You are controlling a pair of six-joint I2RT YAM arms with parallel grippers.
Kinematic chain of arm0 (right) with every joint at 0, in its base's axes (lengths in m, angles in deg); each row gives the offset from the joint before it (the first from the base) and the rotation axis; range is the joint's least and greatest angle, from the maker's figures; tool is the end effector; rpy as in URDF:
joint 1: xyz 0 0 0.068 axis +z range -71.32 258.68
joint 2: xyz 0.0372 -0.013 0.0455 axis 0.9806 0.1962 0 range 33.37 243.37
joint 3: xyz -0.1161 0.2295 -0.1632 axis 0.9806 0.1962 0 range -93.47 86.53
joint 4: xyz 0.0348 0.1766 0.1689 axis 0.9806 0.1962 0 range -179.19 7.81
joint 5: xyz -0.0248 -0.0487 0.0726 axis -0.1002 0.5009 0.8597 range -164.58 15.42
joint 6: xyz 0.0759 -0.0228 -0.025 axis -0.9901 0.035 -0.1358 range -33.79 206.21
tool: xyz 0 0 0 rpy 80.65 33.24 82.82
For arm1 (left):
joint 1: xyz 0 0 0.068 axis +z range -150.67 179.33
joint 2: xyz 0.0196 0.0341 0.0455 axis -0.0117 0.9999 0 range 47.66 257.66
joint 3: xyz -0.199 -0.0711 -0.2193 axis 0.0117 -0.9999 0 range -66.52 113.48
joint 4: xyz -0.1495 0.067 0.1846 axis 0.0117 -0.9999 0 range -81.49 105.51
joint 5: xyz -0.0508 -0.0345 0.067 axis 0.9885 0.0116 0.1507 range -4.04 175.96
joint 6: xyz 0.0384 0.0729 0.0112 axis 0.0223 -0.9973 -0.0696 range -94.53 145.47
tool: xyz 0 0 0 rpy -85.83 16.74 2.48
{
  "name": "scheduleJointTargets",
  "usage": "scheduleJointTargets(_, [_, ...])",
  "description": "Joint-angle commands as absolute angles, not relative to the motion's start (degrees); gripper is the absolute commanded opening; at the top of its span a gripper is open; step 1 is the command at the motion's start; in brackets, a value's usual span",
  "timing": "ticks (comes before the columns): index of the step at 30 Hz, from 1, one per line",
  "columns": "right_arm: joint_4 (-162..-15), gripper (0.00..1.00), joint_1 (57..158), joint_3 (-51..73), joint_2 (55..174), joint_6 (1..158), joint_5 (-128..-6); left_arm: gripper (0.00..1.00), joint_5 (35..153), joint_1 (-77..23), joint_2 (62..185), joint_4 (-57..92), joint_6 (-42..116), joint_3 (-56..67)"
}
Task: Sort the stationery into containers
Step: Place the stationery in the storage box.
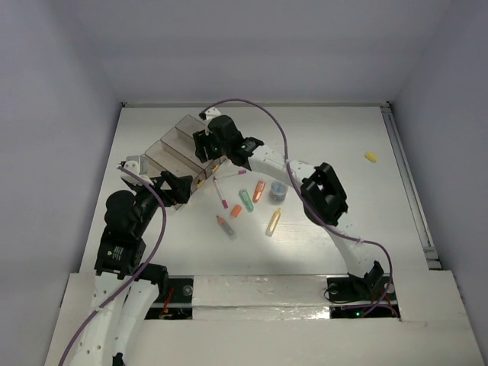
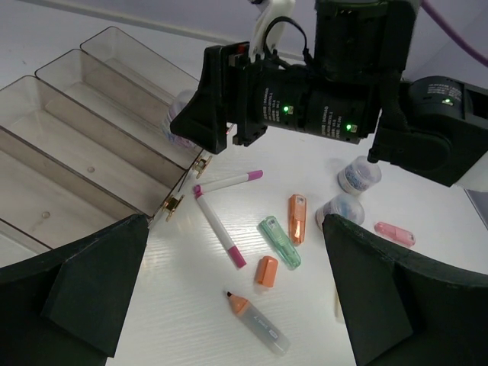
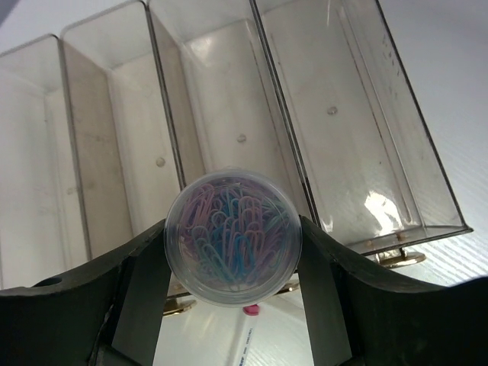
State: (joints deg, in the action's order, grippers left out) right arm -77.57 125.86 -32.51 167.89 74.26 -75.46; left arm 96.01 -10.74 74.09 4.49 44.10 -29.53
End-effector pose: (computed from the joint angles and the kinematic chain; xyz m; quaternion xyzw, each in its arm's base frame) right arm 0.4056 0.4361 0.2549 -0.2543 0.8142 0.2518 0.4571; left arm 0.1102 -0.0325 0.3455 0.0088 0.7099 -0.2341 0.6642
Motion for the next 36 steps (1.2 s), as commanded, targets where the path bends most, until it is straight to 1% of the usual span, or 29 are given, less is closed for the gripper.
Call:
scheduleJointTargets(1, [-76.80, 0.44, 126.76, -34.40, 169.16, 75.66, -77.39, 0.99, 95.72, -10.96, 73.50, 5.93, 44.10, -27.68])
scheduleJointTargets(9, [-76.88, 0.46, 127.81, -31.95, 169.25, 75.84, -78.71, 0.99, 95.81, -10.96, 73.41, 6.02, 44.19, -27.68])
scheduleJointTargets(12, [-76.97, 0.49, 127.81, -31.50, 168.99, 76.10, -79.41, 0.99, 95.81, -10.96, 73.41, 6.02, 44.19, -27.68])
scheduleJointTargets(15, [-77.06, 0.61, 128.34, -31.24, 168.55, 76.28, -80.38, 0.99, 95.81, -10.96, 73.50, 6.02, 44.19, -27.76])
scheduleJointTargets(16, [-77.06, 0.68, 128.34, -31.15, 168.46, 76.36, -80.47, 0.99, 95.81, -10.96, 73.50, 6.02, 44.19, -27.68])
scheduleJointTargets(19, [-77.32, 0.86, 128.34, -30.80, 167.93, 76.45, -80.73, 0.99, 95.89, -10.96, 73.50, 6.02, 44.28, -27.68])
scheduleJointTargets(20, [-77.84, 0.86, 128.34, -30.71, 167.67, 76.54, -80.73, 0.99, 95.98, -10.96, 73.50, 6.11, 44.37, -27.68])
scheduleJointTargets(27, [-79.16, 0.87, 128.34, -33.17, 165.56, 76.80, -81.95, 0.99, 95.98, -10.96, 73.67, 6.11, 44.28, -27.76])
scheduleJointTargets(30, [-81.62, 0.82, 128.34, -30.29, 161.53, 76.80, -84.85, 0.99, 95.81, -10.96, 73.76, 6.11, 44.28, -27.68])
scheduleJointTargets(33, [-87.94, 0.74, 128.34, -19.32, 153.45, 76.98, -89.24, 0.99, 95.89, -10.96, 73.67, 6.11, 44.28, -27.68])
scheduleJointTargets(34, [-88.56, 0.65, 127.82, -13.28, 151.25, 76.63, -90.82, 0.99, 95.89, -10.96, 73.59, 6.11, 44.37, -27.68])
scheduleJointTargets(36, [-92.17, 0.52, 126.24, -7.19, 144.75, 76.11, -91.54, 0.99, 95.89, -10.96, 73.41, 6.11, 44.37, -27.68])
